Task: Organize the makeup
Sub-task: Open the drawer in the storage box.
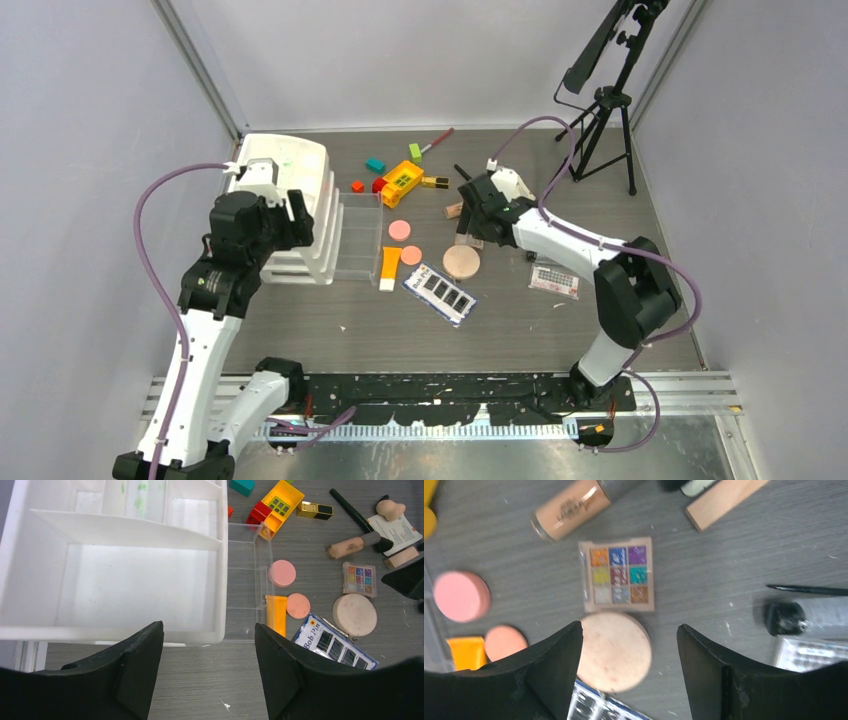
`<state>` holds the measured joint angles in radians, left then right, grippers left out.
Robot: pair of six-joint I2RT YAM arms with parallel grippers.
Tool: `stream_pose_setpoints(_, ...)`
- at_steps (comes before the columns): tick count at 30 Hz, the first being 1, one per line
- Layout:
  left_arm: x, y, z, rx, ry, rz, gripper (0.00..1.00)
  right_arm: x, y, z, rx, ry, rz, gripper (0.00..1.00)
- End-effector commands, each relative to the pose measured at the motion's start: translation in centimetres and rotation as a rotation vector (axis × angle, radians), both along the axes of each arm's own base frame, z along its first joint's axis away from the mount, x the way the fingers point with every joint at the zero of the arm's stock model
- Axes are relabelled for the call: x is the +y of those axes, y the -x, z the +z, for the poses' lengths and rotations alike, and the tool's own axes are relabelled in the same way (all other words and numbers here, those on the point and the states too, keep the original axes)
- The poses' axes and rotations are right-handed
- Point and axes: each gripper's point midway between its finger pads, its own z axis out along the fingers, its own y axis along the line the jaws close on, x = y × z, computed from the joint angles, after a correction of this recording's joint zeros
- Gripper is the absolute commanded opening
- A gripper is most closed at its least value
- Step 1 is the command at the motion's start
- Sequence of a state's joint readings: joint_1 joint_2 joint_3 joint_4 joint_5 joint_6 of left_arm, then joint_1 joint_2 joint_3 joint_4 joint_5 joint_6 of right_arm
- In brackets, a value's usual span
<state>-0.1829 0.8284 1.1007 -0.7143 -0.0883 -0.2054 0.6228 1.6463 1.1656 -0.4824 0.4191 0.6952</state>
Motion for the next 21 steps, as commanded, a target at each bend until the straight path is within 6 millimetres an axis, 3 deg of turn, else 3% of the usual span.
stream_pose_setpoints(1, 1.0, 0.1, 1.4, -0.073, 0.002, 0.053, 0.69, 2.8, -5.2, 2.9, -0.13, -0.181, -0.131, 0.74)
stream_pose_setpoints(7, 1.0, 0.1, 1.4, -0.076, 0.002, 0.054, 0.69, 4.8, -10.0, 1.9, -0.12, -0.247, -0.347, 0.74)
stream_pose_setpoints(12, 1.1, 0.2, 1.5, -0.08, 0.001, 0.058, 0.69, 4.1, -11.2, 0.6, -0.143, -0.275, -0.509, 0.74)
stream_pose_setpoints(21, 0.8, 0.0, 1.2, -0.069, 0.005, 0.045, 0.69, 3.7, -12.4, -0.2, -0.178, -0.271, -0.596, 0.73)
